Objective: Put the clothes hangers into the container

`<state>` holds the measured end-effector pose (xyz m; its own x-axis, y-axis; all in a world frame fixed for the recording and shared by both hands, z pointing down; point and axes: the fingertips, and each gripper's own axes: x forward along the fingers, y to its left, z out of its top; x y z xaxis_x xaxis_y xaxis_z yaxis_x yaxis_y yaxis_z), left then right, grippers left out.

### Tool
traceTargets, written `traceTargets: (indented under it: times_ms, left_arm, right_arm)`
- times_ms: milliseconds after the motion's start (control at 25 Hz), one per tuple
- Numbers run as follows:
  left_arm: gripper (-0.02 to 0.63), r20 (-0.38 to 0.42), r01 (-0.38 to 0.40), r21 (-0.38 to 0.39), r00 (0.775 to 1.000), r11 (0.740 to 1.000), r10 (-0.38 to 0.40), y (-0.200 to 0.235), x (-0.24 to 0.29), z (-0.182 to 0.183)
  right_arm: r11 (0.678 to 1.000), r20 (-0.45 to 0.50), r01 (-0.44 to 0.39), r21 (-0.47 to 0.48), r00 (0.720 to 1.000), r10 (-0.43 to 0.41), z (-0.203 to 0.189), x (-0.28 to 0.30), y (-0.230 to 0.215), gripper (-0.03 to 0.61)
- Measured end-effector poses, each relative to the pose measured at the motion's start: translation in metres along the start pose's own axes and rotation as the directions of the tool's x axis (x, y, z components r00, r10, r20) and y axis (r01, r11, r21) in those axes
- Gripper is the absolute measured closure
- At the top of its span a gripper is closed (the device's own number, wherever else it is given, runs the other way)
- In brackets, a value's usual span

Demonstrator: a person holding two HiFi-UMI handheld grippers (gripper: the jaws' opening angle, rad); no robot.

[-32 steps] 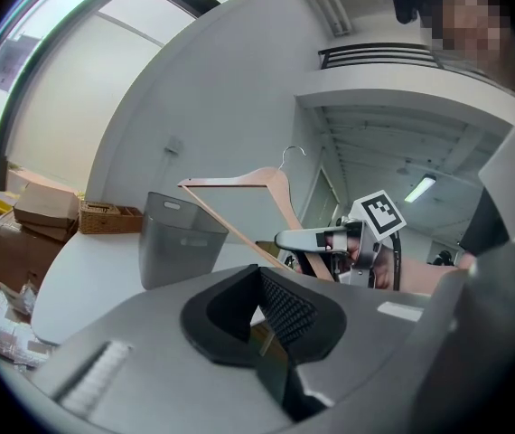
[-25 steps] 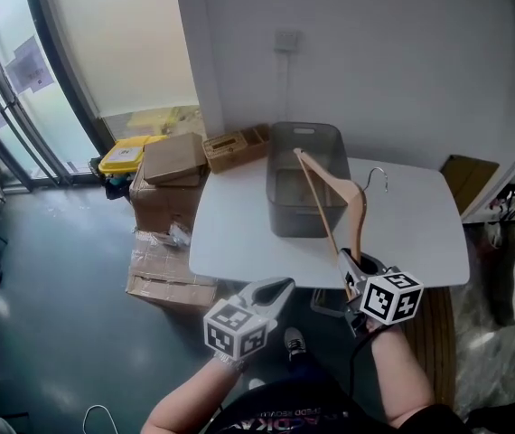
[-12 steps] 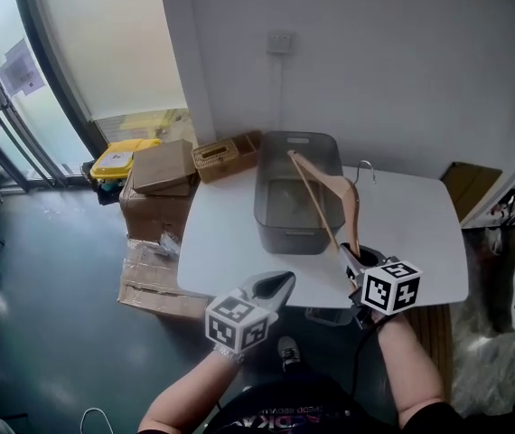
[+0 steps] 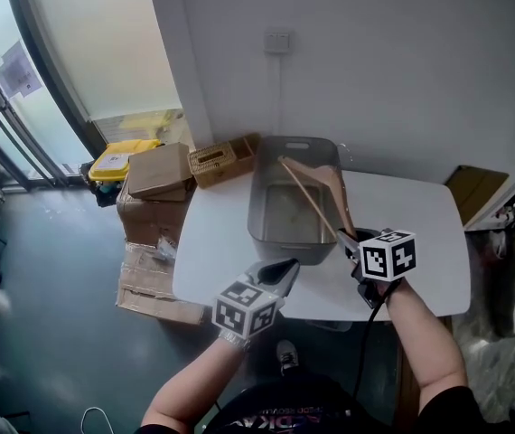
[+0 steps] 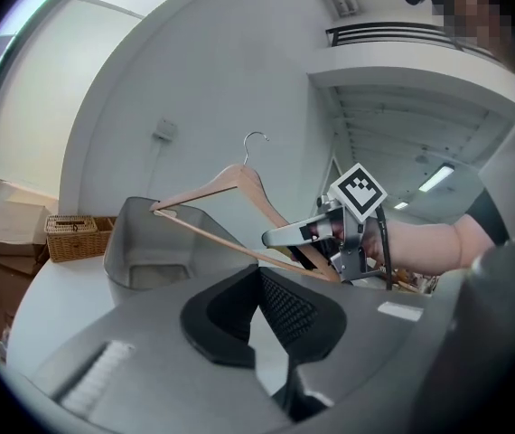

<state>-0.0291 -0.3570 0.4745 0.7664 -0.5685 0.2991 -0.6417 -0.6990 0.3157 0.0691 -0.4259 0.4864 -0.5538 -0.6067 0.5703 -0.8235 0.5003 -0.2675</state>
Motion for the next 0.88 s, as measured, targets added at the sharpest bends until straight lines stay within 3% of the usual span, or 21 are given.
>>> traceTargets:
  times_ms: [320,720,880]
  left_arm:
    - [0.607,-0.038,-0.015,0.029,0.999,0.999,0.016,0.016,0.039,0.018]
    - [0.608,-0.08,-0.036,0.027,0.996,0.999,0.038,0.04,0.07,0.035]
    - [0.607,-0.082,-0.036,0.015,0.996,0.999,0.037,0.047,0.077,0.038]
  right_arm:
    - [0.996,-0.17,0.004,-0.088,0.985,-0.019,0.023,0.038,-0.026,0.572]
    - [0.997,-0.341,-0.03,-0.068,0.94,0.005,0.036,0.096,-0.041,0.572]
    - [0.998,-0.408,-0.003,-0.064,0.913,-0.024,0.038,0.121,-0.053,0.572]
